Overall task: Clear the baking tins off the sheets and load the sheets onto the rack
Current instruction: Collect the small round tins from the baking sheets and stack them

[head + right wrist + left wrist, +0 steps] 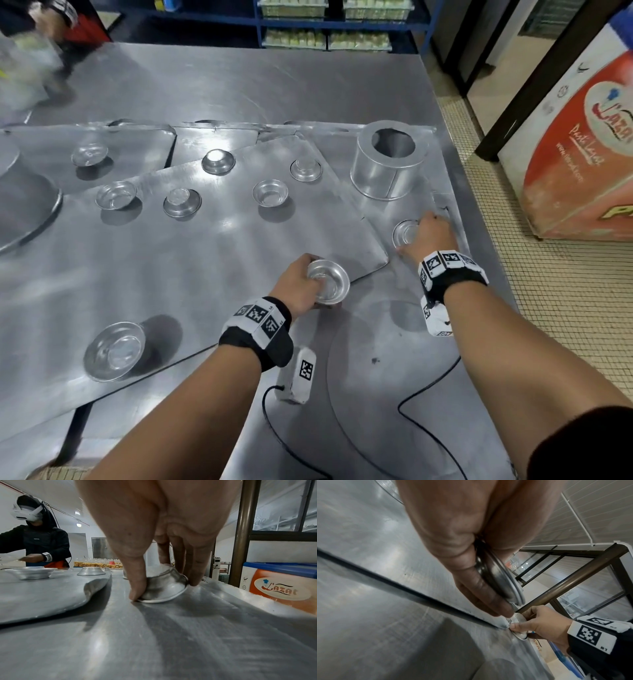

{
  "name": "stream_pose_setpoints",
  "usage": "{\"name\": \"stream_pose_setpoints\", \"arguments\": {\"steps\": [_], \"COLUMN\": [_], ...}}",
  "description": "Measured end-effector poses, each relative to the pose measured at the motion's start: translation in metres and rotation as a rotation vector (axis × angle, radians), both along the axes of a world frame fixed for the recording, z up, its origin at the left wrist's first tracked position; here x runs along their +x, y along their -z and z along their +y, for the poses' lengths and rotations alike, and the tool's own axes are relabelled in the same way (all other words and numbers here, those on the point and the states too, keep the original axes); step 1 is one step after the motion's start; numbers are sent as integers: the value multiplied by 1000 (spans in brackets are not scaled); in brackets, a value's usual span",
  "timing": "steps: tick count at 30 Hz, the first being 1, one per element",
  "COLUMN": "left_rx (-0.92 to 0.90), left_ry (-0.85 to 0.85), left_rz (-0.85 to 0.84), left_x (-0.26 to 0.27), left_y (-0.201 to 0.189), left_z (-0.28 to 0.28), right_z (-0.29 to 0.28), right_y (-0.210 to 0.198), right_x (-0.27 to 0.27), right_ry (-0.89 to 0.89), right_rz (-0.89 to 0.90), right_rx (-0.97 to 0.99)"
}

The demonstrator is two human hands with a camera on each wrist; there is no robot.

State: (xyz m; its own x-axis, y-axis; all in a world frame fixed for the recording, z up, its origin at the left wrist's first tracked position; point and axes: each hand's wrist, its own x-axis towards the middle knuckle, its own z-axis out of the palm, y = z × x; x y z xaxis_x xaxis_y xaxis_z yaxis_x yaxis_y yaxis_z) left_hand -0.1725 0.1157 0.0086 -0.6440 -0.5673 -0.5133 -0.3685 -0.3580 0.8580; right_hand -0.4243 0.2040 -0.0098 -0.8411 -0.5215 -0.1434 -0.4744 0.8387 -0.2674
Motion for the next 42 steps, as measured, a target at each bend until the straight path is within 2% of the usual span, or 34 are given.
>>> {"name": "stream_pose_setpoints", "arguments": {"steps": [5, 12, 17, 19, 25, 31, 35, 40, 42], "left_rx": [47, 139, 257, 278, 252, 137, 45, -29, -34], "left_ry": [-30, -126, -194, -179, -100, -65, -62, -80, -104], "left_rz": [15, 13, 78, 103, 132, 120, 136, 117, 109], "left_x": [6, 29, 49, 57, 84, 111, 135, 167, 177], "left_y": [-5, -12, -15, -18, -28, -32, -27, -21, -18], "left_z": [3, 6, 5, 2, 2, 2, -7, -22, -29], "right_z": [11, 18, 21, 26, 34, 30, 26, 15, 6], "right_y": [-17, -38, -49, -51, -49, -43, -44, -44, -38], "right_x": [30, 100, 155, 176, 224, 255, 274, 290, 292], "right_ry": [-36, -149, -178, -223, -317, -379, -414, -477, -502], "right_rz": [-24, -87, -260, -324, -426, -448, -527, -644, -639], "right_rx": [-202, -500, -853, -922, -940, -857, -839, -692, -622]}}
